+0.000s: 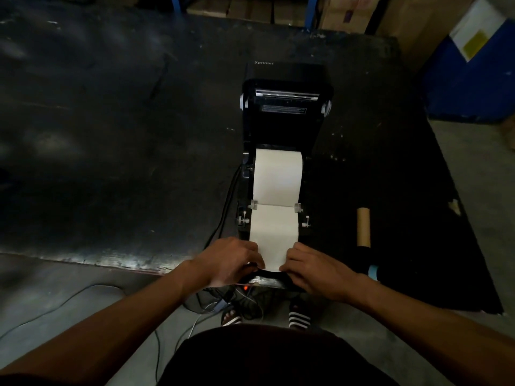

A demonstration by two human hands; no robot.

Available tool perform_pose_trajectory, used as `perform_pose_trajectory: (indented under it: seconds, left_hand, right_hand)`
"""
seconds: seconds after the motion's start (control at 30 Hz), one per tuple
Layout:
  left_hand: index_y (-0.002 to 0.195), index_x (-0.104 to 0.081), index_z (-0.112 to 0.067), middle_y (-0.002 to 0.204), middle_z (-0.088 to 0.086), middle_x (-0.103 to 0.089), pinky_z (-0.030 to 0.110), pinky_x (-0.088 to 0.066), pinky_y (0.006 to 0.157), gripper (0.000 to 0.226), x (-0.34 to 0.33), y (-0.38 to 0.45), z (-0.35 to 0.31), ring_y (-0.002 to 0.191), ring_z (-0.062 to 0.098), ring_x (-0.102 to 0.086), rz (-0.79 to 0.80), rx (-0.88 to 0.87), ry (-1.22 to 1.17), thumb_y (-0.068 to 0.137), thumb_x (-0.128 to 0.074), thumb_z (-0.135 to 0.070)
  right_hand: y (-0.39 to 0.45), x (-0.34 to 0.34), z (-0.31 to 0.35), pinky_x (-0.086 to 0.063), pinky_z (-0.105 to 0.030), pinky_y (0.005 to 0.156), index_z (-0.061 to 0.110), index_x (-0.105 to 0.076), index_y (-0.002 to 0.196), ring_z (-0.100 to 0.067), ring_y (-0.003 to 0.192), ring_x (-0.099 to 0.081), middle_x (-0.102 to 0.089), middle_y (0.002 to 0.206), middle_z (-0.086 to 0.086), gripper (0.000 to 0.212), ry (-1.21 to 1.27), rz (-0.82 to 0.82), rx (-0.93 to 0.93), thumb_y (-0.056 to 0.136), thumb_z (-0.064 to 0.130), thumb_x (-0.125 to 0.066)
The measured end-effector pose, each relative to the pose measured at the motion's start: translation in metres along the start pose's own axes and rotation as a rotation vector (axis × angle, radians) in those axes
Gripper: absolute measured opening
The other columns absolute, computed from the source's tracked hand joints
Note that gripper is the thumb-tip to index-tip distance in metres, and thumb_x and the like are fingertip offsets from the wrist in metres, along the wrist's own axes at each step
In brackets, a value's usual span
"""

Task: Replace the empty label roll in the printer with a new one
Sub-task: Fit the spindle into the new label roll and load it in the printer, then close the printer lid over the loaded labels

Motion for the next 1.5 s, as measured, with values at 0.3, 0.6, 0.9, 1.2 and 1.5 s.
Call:
perform_pose_trajectory:
  seconds: [0.3, 0.6, 0.9, 1.2, 1.5]
  left_hand:
    - [0.151, -0.032, -0.021, 0.141, 0.008, -0.036, 0.027, -0.037, 0.103, 0.064, 0.004, -0.01, 0.035, 0.124, 0.014, -0.036, -0.728, 0.611, -0.529, 0.094, -0.061, -0.027]
    - [0.15, -0.037, -0.015, 0.146, 0.015, -0.052, 0.038, -0.04, 0.109, 0.049, -0.01, 0.007, 0.051, 0.13, 0.029, -0.052, -0.459, 0.826, -0.748, 0.104, -0.041, -0.033]
    - [0.151, -0.037, -0.017, 0.146, 0.012, -0.052, 0.046, -0.037, 0.113, 0.049, -0.009, 0.006, 0.052, 0.133, 0.027, -0.049, -0.443, 0.828, -0.832, 0.104, -0.042, -0.032]
    - [0.149, -0.038, -0.012, 0.149, 0.009, -0.048, 0.023, -0.03, 0.104, 0.048, -0.015, 0.007, 0.055, 0.133, 0.015, -0.044, -0.475, 0.822, -0.865, 0.104, -0.045, -0.026]
    - [0.088, -0.075, -0.054, 0.083, -0.024, -0.077, 0.026, -0.047, 0.084, 0.047, -0.015, -0.001, 0.052, 0.091, 0.001, -0.069, -0.507, 0.874, -1.223, 0.076, -0.037, -0.079]
  right_hand:
    - [0.0, -0.012, -0.001, -0.049, -0.035, 0.083, 0.012, -0.064, 0.117, -0.02, 0.101, -0.051, -0.061, 0.108, -0.006, 0.03, -0.046, 0.015, -0.063, 0.097, 0.025, -0.046]
    - [0.02, 0.094, -0.033, -0.039, -0.031, 0.051, 0.017, -0.051, 0.061, -0.017, 0.052, -0.046, -0.049, 0.06, -0.001, 0.037, 0.073, -0.576, -0.203, 0.093, 0.036, -0.051]
    - [0.099, 0.188, -0.142, -0.025, -0.048, 0.116, 0.031, -0.019, 0.152, -0.025, 0.143, -0.028, -0.029, 0.158, 0.0, 0.084, 1.052, -0.652, -1.003, 0.083, 0.076, -0.034]
    - [0.112, 0.187, -0.128, -0.041, -0.038, 0.101, 0.026, -0.045, 0.14, -0.022, 0.121, -0.052, -0.054, 0.139, -0.001, 0.07, 1.246, -0.648, -0.943, 0.085, 0.07, -0.037]
    - [0.061, 0.127, -0.085, -0.027, -0.038, 0.116, 0.023, -0.036, 0.147, -0.015, 0.138, -0.037, -0.04, 0.152, 0.001, 0.06, 1.142, -0.849, -0.769, 0.094, 0.051, -0.036]
Point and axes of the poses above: each hand's wrist, its own y-axis towards the middle knuckle, its own x-axis out of the back of the hand, z = x × y, the point moved 4 cm from there along y, towards the middle knuckle
